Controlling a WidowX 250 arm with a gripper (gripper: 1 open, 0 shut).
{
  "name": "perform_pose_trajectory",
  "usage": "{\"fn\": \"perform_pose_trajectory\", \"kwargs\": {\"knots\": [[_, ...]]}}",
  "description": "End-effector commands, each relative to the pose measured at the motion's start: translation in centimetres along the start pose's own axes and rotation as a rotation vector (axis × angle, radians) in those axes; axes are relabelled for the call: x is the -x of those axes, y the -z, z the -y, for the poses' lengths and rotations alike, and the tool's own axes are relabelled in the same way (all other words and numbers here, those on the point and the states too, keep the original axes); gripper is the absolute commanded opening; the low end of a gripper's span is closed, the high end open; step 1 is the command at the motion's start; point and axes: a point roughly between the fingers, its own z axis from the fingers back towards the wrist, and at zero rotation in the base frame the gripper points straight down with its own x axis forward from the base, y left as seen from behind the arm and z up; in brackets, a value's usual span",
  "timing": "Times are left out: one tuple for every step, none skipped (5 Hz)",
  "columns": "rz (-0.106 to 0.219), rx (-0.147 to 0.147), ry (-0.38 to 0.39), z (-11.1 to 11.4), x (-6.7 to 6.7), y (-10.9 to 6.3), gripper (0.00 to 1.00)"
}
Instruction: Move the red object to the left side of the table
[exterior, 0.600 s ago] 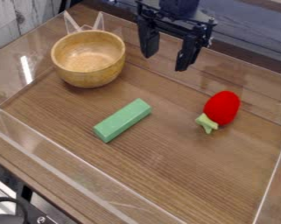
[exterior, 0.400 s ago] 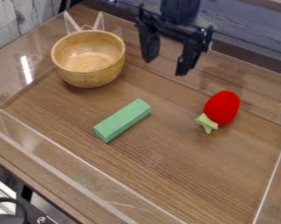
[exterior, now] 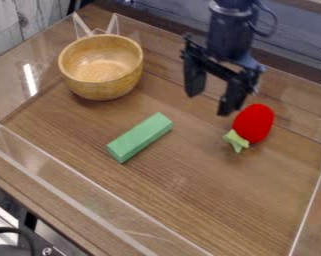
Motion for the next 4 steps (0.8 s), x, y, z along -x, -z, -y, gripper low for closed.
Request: {"fn": "perform_pose_trajectory", "kwargs": {"knots": [[0.052, -0.012, 0.078, 1.4, -1.7, -0.3, 1.0], [0.069, -0.014, 0.111, 2.7, -2.6, 0.4, 1.0], [0.084, -0.014, 0.125, 3.6, -3.7, 0.9, 1.0], [0.091, -0.014, 0.133, 4.0, -4.6, 1.4, 1.0]]}}
